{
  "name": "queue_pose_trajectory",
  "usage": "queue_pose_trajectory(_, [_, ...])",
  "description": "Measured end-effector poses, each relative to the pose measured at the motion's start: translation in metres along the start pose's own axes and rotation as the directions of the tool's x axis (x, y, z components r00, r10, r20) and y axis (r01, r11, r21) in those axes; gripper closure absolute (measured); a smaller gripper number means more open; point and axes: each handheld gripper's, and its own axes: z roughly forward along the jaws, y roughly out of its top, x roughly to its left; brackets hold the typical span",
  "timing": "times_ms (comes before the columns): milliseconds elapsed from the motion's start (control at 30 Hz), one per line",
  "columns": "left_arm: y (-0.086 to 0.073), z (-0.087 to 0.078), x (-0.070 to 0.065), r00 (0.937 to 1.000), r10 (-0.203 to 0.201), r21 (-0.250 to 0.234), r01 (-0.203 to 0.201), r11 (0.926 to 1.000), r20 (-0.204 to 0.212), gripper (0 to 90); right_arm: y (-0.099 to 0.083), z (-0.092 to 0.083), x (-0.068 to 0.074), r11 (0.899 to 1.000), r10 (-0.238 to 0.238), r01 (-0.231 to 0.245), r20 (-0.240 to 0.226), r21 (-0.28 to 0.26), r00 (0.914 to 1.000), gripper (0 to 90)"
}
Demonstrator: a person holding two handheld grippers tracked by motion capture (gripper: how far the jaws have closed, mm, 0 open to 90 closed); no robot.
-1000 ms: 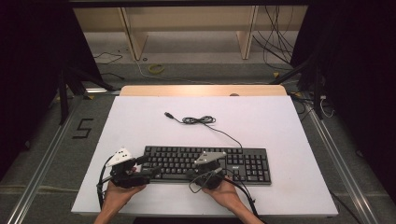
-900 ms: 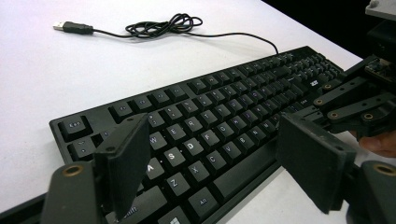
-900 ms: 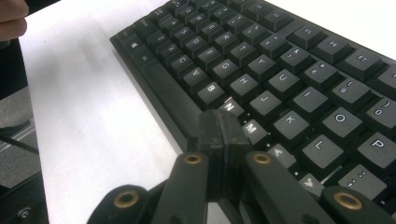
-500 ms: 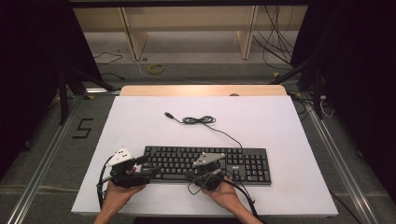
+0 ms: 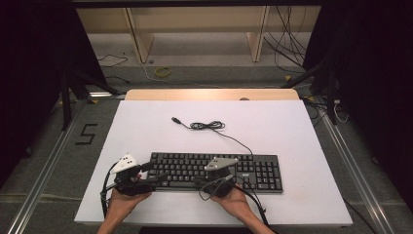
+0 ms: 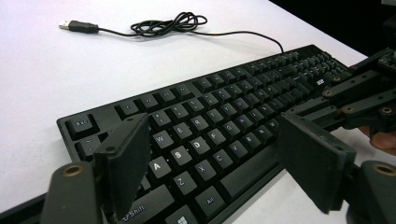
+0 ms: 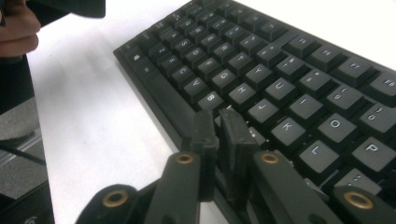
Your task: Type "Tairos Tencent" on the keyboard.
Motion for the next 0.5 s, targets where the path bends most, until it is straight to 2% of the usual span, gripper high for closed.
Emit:
queue_pose_trajectory(267, [0.0001,-0.0004,0.0022,0.9999,-0.004,0.003,0.004,1.0,-0.011,26.0,0.0066,-0.0053,-0.005,0.999,0.017,-0.017,0.002,-0.037,0.9999,80.2])
queue_pose_trajectory(500, [-0.0002,-0.0002,0.0039,0.9997,-0.01,0.016,0.01,0.9998,-0.023,27.2,0.0102,-0.006,-0.0075,0.999,0.028,-0.028,0.002,-0.043,0.9996,72.7])
